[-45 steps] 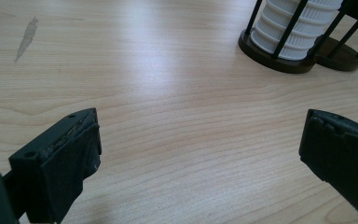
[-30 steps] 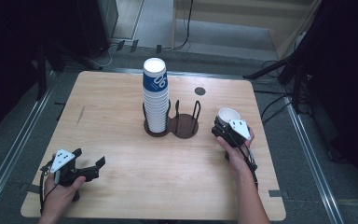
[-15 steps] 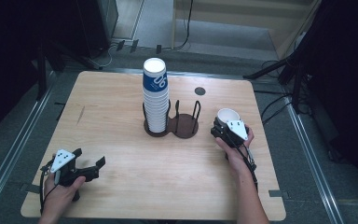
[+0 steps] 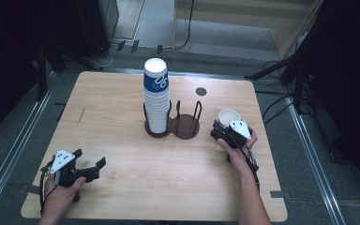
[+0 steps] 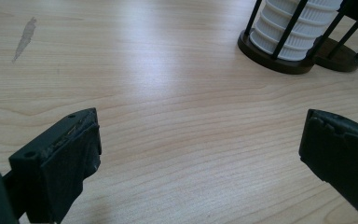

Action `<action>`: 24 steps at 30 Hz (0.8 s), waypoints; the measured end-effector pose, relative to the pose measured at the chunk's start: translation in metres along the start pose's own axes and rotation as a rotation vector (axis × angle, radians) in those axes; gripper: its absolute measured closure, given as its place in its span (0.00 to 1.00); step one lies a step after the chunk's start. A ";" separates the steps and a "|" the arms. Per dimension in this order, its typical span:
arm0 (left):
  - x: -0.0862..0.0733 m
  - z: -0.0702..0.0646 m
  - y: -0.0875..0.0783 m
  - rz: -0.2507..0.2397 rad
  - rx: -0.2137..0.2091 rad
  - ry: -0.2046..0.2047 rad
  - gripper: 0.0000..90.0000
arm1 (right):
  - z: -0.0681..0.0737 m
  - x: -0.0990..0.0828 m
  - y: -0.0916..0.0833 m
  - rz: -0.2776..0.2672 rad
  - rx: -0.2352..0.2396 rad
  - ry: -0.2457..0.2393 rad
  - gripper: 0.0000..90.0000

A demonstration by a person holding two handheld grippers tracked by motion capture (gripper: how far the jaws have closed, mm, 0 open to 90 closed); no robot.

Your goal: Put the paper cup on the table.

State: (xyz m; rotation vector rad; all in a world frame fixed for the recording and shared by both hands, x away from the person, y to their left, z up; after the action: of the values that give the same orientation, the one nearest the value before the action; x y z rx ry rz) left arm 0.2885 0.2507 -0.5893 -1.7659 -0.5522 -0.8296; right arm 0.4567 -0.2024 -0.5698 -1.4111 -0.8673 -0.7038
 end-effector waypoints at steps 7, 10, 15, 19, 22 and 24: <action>0.000 0.000 0.000 0.000 0.001 -0.005 0.00 | -0.003 0.009 -0.016 -0.007 0.056 0.030 0.00; 0.000 0.000 0.000 0.002 0.001 -0.005 0.00 | -0.004 0.010 -0.021 0.001 0.050 0.011 0.00; 0.000 0.001 0.001 0.002 0.002 -0.008 0.00 | -0.001 0.016 -0.036 -0.023 0.071 -0.017 0.00; 0.000 0.001 0.001 0.006 0.008 -0.008 0.00 | 0.000 0.017 -0.043 -0.027 0.078 -0.024 0.00; 0.000 0.001 0.001 0.007 0.009 -0.008 0.00 | 0.001 0.017 -0.050 -0.036 0.077 -0.041 0.00; 0.000 0.001 0.001 0.007 0.008 -0.010 0.00 | 0.001 0.017 -0.052 -0.039 0.081 -0.040 0.00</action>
State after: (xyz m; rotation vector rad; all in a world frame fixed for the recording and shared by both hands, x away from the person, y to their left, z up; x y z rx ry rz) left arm 0.2893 0.2512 -0.5900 -1.7645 -0.5544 -0.8134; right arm 0.4216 -0.2029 -0.5274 -1.3429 -0.9462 -0.6645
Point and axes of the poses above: each handheld gripper's, and its own axes: y roughly forward along the jaws, x roughly out of its top, z roughly to its left, the point moved 9 cm from there along y, roughly forward along the jaws, and after that the axes turned 14 degrees about z, right-handed, at the moved point
